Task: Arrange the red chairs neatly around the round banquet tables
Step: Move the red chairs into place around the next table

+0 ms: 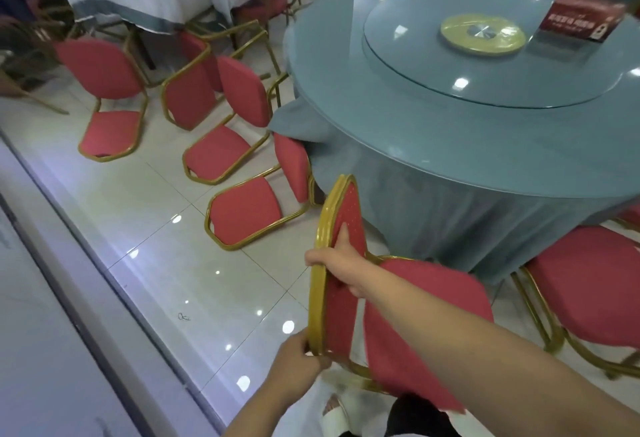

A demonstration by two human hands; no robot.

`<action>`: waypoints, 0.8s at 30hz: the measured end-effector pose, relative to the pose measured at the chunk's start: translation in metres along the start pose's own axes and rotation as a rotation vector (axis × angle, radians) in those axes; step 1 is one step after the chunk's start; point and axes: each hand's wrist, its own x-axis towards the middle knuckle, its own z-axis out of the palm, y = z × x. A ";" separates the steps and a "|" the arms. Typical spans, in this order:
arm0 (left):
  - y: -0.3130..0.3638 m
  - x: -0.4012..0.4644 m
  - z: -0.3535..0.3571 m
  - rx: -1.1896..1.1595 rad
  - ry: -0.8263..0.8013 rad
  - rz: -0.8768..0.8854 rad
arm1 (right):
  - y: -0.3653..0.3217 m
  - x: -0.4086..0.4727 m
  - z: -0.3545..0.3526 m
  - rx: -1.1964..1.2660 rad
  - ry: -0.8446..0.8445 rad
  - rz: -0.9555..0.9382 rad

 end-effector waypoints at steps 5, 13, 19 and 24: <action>0.021 0.019 0.052 0.075 -0.338 0.040 | 0.001 -0.019 -0.070 -0.153 -0.056 -0.078; 0.053 0.048 0.048 0.060 -0.503 0.040 | 0.010 -0.036 -0.109 -0.252 0.216 -0.213; 0.031 0.073 -0.045 -0.172 -0.099 -0.072 | -0.057 -0.014 -0.067 -0.498 0.370 -0.562; 0.036 0.117 -0.143 -0.278 0.115 -0.119 | -0.082 0.050 0.004 -0.357 0.003 -0.281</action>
